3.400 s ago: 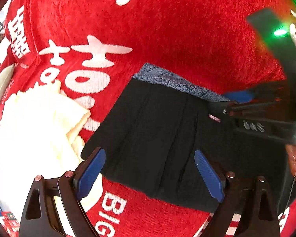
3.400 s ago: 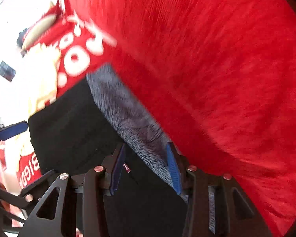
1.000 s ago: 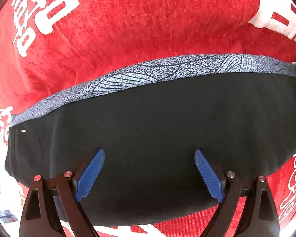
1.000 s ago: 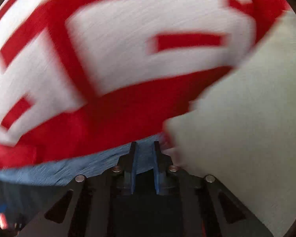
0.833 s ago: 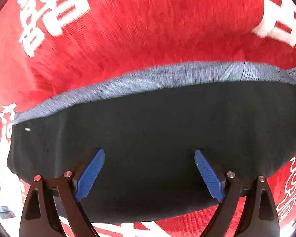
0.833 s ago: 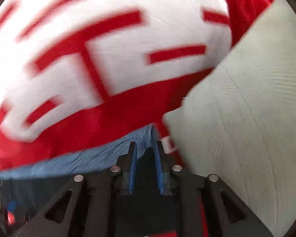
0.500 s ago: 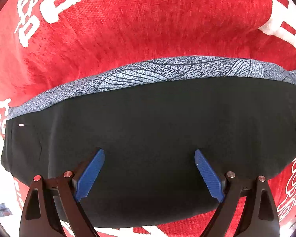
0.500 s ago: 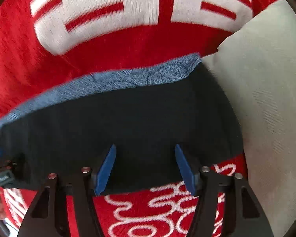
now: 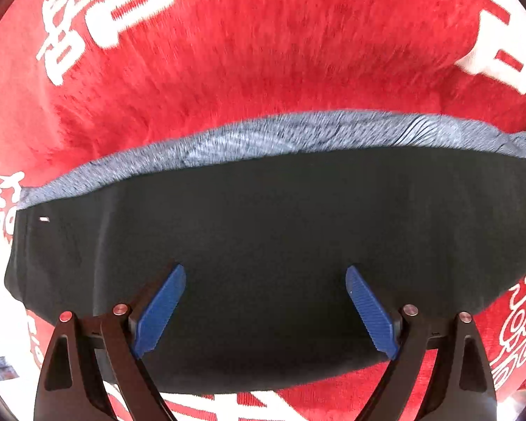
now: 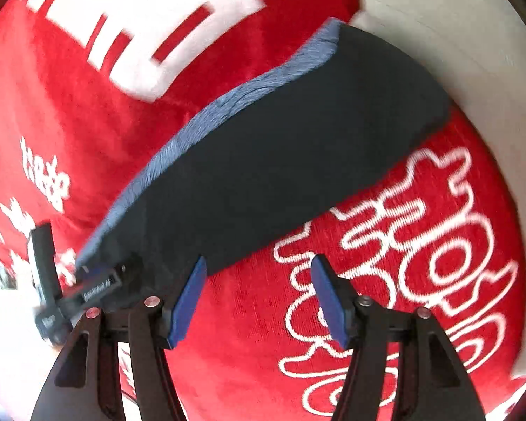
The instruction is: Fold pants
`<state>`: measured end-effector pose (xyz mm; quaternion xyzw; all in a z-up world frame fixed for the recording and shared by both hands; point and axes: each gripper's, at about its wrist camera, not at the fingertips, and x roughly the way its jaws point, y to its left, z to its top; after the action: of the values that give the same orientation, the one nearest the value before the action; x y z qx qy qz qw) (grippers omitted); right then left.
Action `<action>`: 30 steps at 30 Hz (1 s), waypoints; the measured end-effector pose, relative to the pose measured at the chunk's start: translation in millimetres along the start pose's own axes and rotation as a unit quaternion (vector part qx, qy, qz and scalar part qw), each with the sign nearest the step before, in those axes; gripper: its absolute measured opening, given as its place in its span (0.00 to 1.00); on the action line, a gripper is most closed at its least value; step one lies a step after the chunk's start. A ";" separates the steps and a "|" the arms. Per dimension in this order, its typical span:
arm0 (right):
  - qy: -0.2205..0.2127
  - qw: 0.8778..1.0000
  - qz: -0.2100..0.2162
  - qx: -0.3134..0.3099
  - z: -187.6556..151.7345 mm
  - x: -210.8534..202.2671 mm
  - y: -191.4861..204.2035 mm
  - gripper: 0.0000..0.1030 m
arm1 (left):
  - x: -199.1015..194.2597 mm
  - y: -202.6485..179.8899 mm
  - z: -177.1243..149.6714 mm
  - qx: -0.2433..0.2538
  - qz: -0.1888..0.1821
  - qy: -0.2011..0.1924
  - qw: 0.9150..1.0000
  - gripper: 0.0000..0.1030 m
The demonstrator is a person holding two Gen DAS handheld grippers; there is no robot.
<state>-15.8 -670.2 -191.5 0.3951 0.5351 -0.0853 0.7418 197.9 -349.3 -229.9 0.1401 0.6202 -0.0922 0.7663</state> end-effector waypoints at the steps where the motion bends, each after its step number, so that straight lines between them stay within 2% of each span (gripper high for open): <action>1: -0.014 0.999 0.007 0.030 6.2 -1.4 -6.0 0.64 | -5.1 -1.3 1.2 0.001 -0.002 -0.005 1.000 0.91; 3: -0.044 0.996 0.011 0.078 9.2 -8.9 -22.0 0.64 | -14.3 -6.0 5.6 0.003 -0.002 -0.016 1.000 0.91; 7: -0.099 0.988 0.003 0.120 14.2 -9.5 -43.3 0.64 | -17.8 -25.4 26.7 0.004 -0.018 -0.027 0.999 0.91; 13: -0.136 0.983 0.024 0.118 23.5 2.2 -52.9 0.64 | 4.9 -59.4 51.2 0.020 -0.003 -0.033 0.999 0.91; 16: -0.155 0.979 0.043 0.128 36.9 8.1 -56.7 0.66 | 7.8 -62.5 55.2 0.018 -0.001 -0.033 0.999 0.91; 19: -0.164 0.976 0.058 0.132 44.6 21.6 -51.7 0.66 | -1.4 -62.3 61.1 0.013 0.007 -0.055 0.998 0.91; 22: -0.163 0.977 0.067 0.121 56.2 22.1 -50.3 0.65 | -2.0 -61.1 71.3 0.004 0.007 -0.059 0.998 0.89; 23: -0.159 0.979 0.064 0.114 59.4 24.6 -47.3 0.63 | 1.9 -63.0 74.2 0.003 0.008 -0.056 0.998 0.77; 24: -0.152 0.981 0.061 0.104 63.1 27.4 -42.8 0.51 | 8.0 -65.6 76.5 0.004 0.015 -0.051 0.999 0.69; 25: -0.142 0.983 0.054 0.098 65.1 29.7 -40.0 0.41 | 18.5 -68.8 77.5 0.005 0.023 -0.038 0.999 0.55; 26: -0.130 0.986 0.046 0.095 67.1 33.5 -38.6 0.21 | 25.1 -70.8 76.6 0.000 0.018 -0.032 0.999 0.45; 28: -0.116 0.988 0.043 0.093 70.4 39.0 -35.6 0.18 | 27.7 -72.7 74.1 -0.007 0.013 -0.054 0.998 0.39; 29: -0.116 0.988 0.043 0.088 71.0 37.1 -33.3 0.17 | 28.9 -76.3 72.8 0.007 0.016 -0.057 0.998 0.33; 30: -0.118 0.989 0.042 0.079 71.5 33.5 -29.0 0.16 | 26.9 -80.5 71.8 0.020 0.021 -0.059 0.998 0.32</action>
<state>34.1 -728.2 -226.5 0.4616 0.4180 -0.1419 0.7695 244.7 -447.9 -250.5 0.1626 0.5685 -0.0967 0.8007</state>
